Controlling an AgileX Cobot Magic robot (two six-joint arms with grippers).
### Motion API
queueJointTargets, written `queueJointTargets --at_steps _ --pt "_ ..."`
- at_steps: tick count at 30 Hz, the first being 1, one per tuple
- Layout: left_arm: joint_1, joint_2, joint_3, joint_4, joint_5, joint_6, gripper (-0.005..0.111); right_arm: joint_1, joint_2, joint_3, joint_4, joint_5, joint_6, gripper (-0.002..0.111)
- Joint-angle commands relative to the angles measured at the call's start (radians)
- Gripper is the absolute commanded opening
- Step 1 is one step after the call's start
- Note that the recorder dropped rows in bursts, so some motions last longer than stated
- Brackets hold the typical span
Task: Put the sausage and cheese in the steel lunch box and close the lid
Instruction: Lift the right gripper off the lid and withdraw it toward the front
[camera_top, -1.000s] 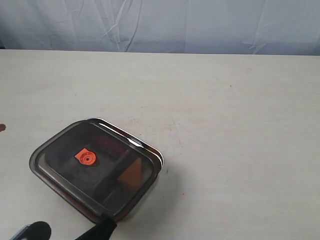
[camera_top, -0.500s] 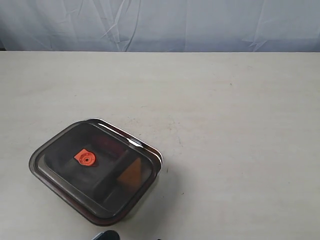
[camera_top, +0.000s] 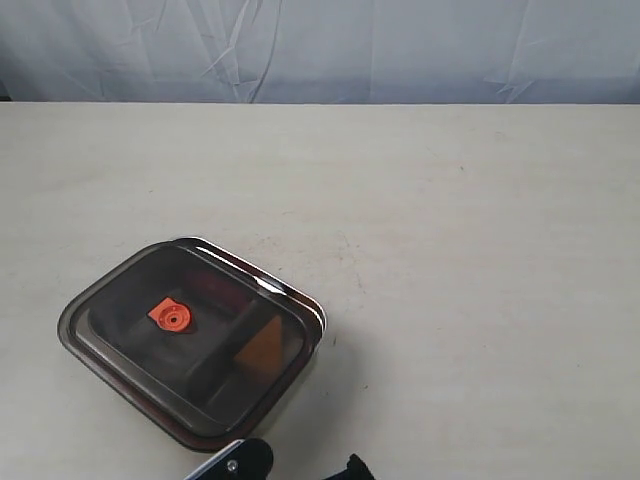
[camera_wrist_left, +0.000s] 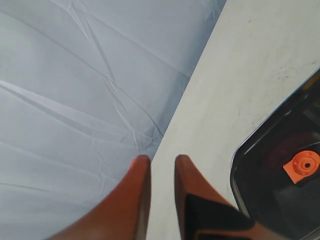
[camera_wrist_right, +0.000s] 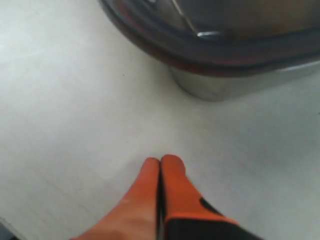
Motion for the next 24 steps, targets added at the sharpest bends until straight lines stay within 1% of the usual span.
queueJointTargets --at_steps 1,4,9,13,17,24 --pt "-0.003 -0.004 -0.002 -0.008 -0.002 -0.008 0.018 0.098 0.026 0.004 -0.133 0.031 0.038 -0.001" --pt "-0.003 -0.004 -0.002 -0.010 -0.002 -0.008 0.018 0.069 0.026 -0.007 -0.140 0.031 0.038 -0.001" --pt "-0.003 -0.004 -0.002 -0.010 0.000 -0.008 0.018 -0.006 0.026 -0.007 -0.159 0.056 0.038 -0.001" --pt "-0.003 -0.004 -0.002 -0.010 0.000 -0.008 0.018 -0.017 0.026 -0.011 -0.190 0.074 0.038 -0.001" --pt "-0.003 -0.004 -0.002 -0.010 0.000 -0.008 0.018 -0.018 0.026 -0.027 -0.194 0.022 0.035 -0.001" --pt "-0.003 -0.004 -0.002 -0.012 0.000 -0.008 0.018 -0.068 0.026 -0.035 -0.210 0.030 0.032 -0.001"
